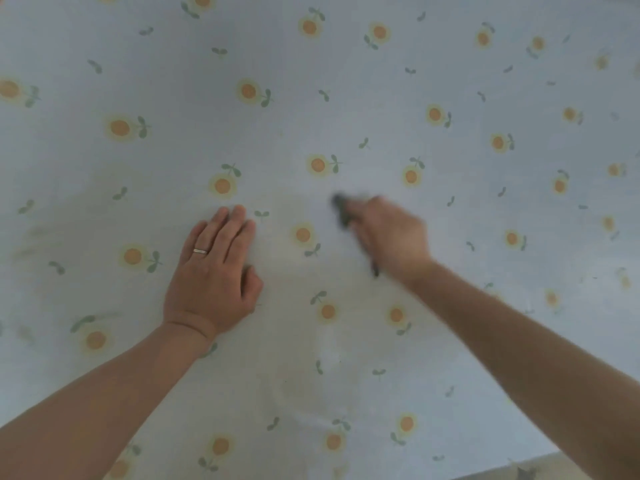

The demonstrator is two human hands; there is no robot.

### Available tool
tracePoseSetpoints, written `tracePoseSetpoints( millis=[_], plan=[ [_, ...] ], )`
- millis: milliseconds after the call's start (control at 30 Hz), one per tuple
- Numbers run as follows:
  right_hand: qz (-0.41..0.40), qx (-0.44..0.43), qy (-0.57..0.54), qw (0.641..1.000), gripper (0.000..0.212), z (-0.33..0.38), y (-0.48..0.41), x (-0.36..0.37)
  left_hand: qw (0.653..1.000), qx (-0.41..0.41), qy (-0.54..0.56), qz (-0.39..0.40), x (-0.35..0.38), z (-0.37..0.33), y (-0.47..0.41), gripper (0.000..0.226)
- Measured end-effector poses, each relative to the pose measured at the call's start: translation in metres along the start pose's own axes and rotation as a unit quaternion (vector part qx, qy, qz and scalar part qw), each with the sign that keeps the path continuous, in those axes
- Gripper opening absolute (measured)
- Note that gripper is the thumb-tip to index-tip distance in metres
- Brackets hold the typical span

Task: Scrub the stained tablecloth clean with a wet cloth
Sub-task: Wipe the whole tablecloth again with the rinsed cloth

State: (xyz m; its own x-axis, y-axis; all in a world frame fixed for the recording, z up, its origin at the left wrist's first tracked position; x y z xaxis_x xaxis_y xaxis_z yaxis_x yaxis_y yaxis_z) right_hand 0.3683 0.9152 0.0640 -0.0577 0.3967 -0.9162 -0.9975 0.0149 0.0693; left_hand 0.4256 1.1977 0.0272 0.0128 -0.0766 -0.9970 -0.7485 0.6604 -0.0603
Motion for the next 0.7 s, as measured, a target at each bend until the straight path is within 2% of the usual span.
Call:
tracePoseSetpoints(
  millis=[33, 100, 167, 200, 267, 367, 433, 500, 533, 567, 633, 700],
  plan=[
    [-0.047, 0.067, 0.015, 0.997, 0.028, -0.023, -0.018, -0.009, 1.000, 0.001, -0.003, 0.001, 0.000, 0.001, 0.001, 0.066],
    [-0.165, 0.215, 0.008, 0.962, 0.027, -0.060, -0.056, -0.027, 1.000, 0.003, -0.003, 0.001, 0.001, 0.001, 0.001, 0.066],
    [-0.206, 0.289, -0.002, 0.935, 0.028, -0.063, -0.080, -0.026, 1.000, 0.001, -0.002, 0.001, 0.001, 0.002, 0.002, 0.066],
    [-0.212, 0.289, 0.000, 0.934, 0.028, -0.053, -0.087, -0.020, 1.000, -0.001, -0.001, 0.002, 0.001, 0.002, 0.002, 0.066],
    [-0.195, 0.247, -0.013, 0.949, 0.028, -0.016, -0.078, -0.002, 1.000, -0.005, -0.001, 0.003, 0.000, 0.003, 0.002, 0.067],
    [-0.074, 0.148, -0.053, 0.985, 0.028, 0.058, -0.014, 0.036, 1.000, -0.011, 0.007, 0.004, -0.002, 0.001, 0.002, 0.066],
    [-0.017, 0.054, -0.100, 0.993, 0.030, 0.099, 0.044, 0.053, 1.000, -0.010, 0.009, 0.001, -0.002, 0.002, 0.002, 0.066],
    [0.004, -0.044, -0.104, 0.994, 0.026, 0.099, 0.083, 0.057, 1.000, -0.012, 0.011, -0.002, -0.003, 0.004, 0.003, 0.066],
    [0.005, -0.051, -0.083, 0.995, 0.026, 0.081, 0.091, 0.049, 1.000, -0.009, 0.015, -0.002, -0.002, 0.001, 0.003, 0.065],
    [-0.018, -0.031, -0.056, 0.998, 0.026, 0.060, 0.085, 0.039, 1.000, -0.012, 0.013, -0.002, -0.002, 0.003, 0.003, 0.065],
    [-0.094, 0.101, 0.010, 0.990, 0.022, -0.001, 0.064, 0.008, 1.000, -0.015, 0.014, -0.001, -0.001, 0.001, 0.003, 0.065],
    [-0.162, 0.284, 0.038, 0.944, 0.023, -0.071, 0.044, -0.022, 1.000, -0.014, 0.015, -0.003, 0.001, 0.002, 0.003, 0.065]
  ],
)
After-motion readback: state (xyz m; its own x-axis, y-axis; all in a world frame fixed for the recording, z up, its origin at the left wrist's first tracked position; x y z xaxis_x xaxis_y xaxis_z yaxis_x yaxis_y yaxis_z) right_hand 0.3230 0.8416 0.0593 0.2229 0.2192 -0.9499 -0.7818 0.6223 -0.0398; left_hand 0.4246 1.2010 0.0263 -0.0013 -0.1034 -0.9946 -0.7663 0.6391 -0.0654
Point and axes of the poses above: each hand's wrist, its own y-axis away from the middle knuckle, its own x-axis out of the palm, z = x × y, the point moved 1 cm from there along -y, towards the middle knuckle, and after that the axes turned 12 degrees about -y, right-handed, at the moved point
